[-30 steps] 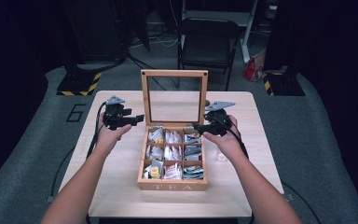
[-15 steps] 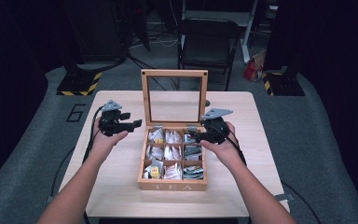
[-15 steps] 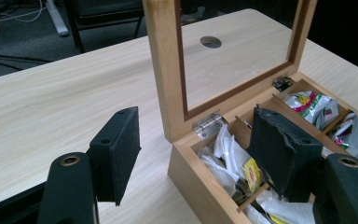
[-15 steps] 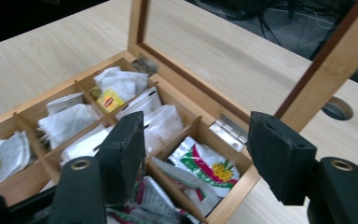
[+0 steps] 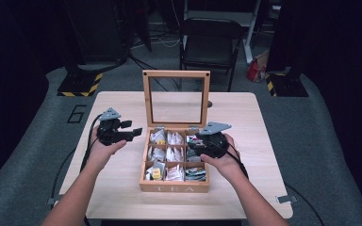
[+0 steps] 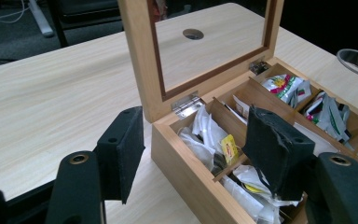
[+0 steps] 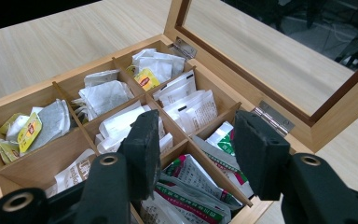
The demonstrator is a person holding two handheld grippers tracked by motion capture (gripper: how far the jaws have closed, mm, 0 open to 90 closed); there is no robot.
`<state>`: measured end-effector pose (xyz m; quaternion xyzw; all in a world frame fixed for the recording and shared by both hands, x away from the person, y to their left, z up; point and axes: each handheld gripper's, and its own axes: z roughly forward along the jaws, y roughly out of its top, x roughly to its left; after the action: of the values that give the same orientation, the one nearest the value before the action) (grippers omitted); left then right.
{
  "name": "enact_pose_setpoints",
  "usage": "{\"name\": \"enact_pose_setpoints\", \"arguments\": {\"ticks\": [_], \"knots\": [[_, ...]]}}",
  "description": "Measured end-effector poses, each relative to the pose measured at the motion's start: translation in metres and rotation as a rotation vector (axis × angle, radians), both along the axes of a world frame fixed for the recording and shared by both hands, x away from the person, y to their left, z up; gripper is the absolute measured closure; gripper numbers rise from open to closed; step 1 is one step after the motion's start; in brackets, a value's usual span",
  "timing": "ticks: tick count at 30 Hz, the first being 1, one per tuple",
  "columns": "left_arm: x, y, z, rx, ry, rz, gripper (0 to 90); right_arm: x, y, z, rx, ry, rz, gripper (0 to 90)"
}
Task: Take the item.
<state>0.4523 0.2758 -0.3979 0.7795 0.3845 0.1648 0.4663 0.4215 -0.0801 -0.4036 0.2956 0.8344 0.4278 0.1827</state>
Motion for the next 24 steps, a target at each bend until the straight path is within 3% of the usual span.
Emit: {"name": "enact_pose_setpoints", "arguments": {"ticks": [4, 5, 8, 12, 21, 24], "knots": [[-0.004, -0.002, -0.002, -0.009, -0.012, 0.002, 37.5, -0.003, 0.001, 0.000, 0.003, -0.004, 0.010, 49.1], [-0.006, -0.002, -0.003, -0.001, 0.000, -0.003, 37.3, -0.004, 0.001, 0.000, 0.014, 0.008, 0.003, 48.5], [-0.010, -0.001, -0.007, -0.028, -0.001, -0.008, 37.0, -0.005, 0.001, 0.000, 0.047, 0.023, 0.002, 44.9], [-0.016, 0.000, -0.010, -0.023, -0.018, -0.004, 37.0, -0.007, 0.001, -0.003, 0.090, 0.054, 0.006, 45.1], [-0.029, 0.005, -0.013, -0.062, -0.026, -0.022, 37.0, -0.013, 0.001, -0.007, 0.113, 0.061, -0.004, 46.5], [-0.030, 0.007, -0.015, -0.058, -0.022, -0.019, 37.0, -0.013, 0.001, -0.009, 0.113, 0.060, -0.003, 46.9]]}}
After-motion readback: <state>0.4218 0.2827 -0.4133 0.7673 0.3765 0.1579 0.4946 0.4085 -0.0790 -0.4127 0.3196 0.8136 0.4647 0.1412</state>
